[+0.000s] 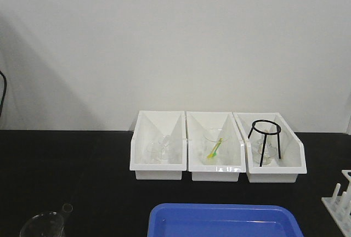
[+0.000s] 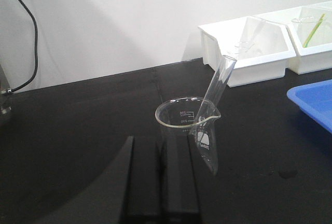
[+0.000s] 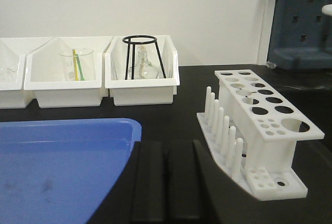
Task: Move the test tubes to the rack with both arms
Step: 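Drive the base forward toward the bench with the beaker and rack, then reach the left gripper down to the glass test tube in the beaker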
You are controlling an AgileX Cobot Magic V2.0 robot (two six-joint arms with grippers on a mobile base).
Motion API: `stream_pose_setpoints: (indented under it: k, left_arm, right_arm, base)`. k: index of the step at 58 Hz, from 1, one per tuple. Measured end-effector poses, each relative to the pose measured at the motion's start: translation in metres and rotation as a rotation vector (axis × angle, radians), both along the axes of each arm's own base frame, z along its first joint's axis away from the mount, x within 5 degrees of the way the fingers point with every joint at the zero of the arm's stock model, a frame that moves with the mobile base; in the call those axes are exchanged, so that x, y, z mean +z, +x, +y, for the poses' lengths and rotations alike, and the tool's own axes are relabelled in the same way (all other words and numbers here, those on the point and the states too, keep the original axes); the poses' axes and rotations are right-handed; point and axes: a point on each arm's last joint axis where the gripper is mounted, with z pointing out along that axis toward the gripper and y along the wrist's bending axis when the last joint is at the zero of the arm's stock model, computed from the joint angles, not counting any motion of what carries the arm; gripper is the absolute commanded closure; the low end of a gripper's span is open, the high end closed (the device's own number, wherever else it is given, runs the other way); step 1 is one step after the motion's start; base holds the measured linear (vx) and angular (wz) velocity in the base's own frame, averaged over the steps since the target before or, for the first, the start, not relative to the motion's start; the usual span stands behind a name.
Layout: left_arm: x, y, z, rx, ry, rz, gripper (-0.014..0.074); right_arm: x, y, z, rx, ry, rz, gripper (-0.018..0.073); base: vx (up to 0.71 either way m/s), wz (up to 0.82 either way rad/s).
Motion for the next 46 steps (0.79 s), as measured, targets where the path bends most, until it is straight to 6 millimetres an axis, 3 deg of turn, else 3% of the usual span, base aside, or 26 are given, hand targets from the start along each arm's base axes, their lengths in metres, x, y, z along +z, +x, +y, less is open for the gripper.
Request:
stream_pose_setpoints:
  k: [26,39,46]
  left_arm:
    - [0.005,0.0,0.0,0.004,-0.002,-0.055,0.0617]
    - [0.032,-0.002,0.005,0.033,-0.243,-0.308,0.0617]
    - [0.069,-0.011,0.004,0.011,-0.254,-0.35,0.0617]
  right_arm:
    - [0.0,0.0,0.0,0.0,0.0,0.0,0.0567]
    - [0.02,-0.001,0.001,0.015,-0.028,-0.211,0.0567]
    - [0.051,-0.007,0.002,0.016,-0.037,-0.319,0.0567]
  base:
    - [0.0,0.0]
    - [0.0,0.0]
    - [0.0,0.0]
